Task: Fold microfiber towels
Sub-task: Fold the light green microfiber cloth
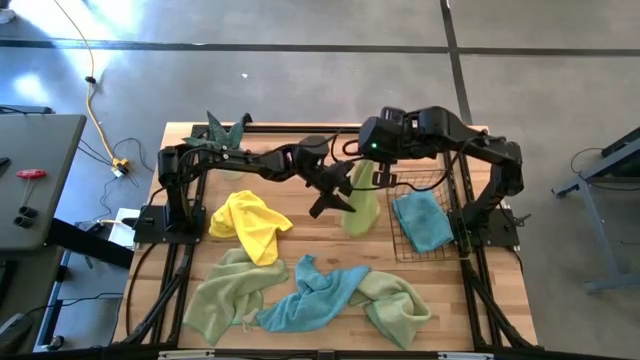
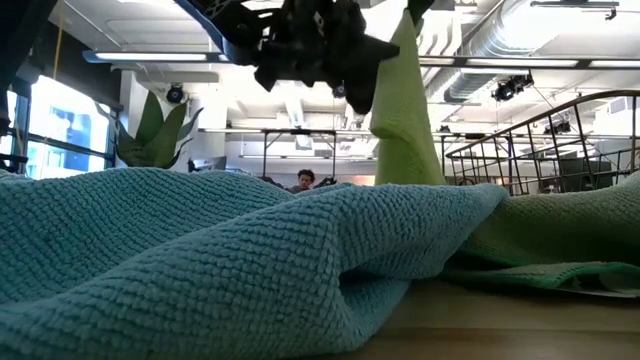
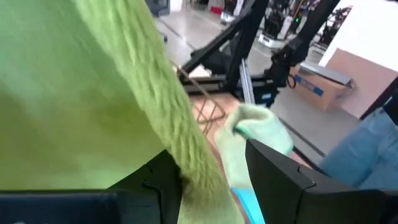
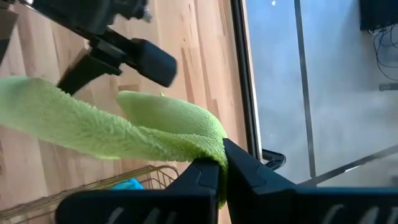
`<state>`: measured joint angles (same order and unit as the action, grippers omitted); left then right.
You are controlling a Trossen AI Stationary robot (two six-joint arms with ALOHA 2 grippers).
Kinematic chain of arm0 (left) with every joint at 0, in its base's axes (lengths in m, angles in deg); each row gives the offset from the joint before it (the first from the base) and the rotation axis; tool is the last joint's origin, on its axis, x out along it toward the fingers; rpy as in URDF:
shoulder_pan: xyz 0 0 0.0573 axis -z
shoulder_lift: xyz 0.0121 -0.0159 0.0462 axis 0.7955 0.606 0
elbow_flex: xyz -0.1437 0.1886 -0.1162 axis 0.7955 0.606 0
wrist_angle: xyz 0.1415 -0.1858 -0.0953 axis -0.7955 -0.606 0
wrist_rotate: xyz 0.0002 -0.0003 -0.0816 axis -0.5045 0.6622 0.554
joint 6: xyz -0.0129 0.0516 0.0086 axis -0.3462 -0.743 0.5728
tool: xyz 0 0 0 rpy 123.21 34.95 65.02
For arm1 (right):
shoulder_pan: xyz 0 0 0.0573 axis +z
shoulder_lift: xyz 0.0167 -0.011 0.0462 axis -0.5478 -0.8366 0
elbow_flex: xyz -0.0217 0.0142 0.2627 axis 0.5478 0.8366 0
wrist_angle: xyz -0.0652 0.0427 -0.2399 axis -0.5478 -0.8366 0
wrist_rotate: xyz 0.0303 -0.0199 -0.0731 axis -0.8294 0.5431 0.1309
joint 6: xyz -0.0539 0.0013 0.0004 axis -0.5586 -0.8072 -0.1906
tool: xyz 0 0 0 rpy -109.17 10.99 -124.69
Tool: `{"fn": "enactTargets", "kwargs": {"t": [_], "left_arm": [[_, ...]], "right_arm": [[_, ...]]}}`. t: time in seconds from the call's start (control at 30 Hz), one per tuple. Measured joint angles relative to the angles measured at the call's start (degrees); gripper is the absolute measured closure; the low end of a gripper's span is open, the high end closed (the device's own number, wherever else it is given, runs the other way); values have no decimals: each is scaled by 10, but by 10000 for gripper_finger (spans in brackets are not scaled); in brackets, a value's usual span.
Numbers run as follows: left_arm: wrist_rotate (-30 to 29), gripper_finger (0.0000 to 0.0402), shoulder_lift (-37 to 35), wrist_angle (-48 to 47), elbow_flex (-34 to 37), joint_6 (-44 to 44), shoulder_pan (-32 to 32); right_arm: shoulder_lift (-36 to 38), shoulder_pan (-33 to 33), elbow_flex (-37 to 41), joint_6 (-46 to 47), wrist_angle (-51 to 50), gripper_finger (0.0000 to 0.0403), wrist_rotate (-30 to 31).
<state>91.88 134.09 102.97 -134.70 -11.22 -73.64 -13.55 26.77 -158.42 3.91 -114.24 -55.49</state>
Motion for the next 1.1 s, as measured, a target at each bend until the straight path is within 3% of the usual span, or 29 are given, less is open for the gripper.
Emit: {"fn": "enactTargets", "kwargs": {"t": [0.23,0.33,0.4,0.57,0.8,0.87,1.0,1.1], "left_arm": [[-74,245,0,-10,0,2,-2],[-16,245,0,-10,0,21,0],[-13,245,0,-11,0,24,4],[-237,245,0,-18,0,50,3],[-382,245,0,-18,0,73,8],[-360,245,0,-15,0,63,7],[-239,245,0,8,0,30,9],[-231,245,0,46,0,31,14]], "right_arm": [[0,-7,0,1,0,402,-17],[0,-7,0,4,0,402,-25],[0,-7,0,14,0,402,-25],[0,-7,0,31,0,402,-26],[0,-6,0,48,0,402,-26],[0,-6,0,52,0,402,-26],[0,-6,0,47,0,402,-26],[0,-6,0,29,0,402,-33]]}}
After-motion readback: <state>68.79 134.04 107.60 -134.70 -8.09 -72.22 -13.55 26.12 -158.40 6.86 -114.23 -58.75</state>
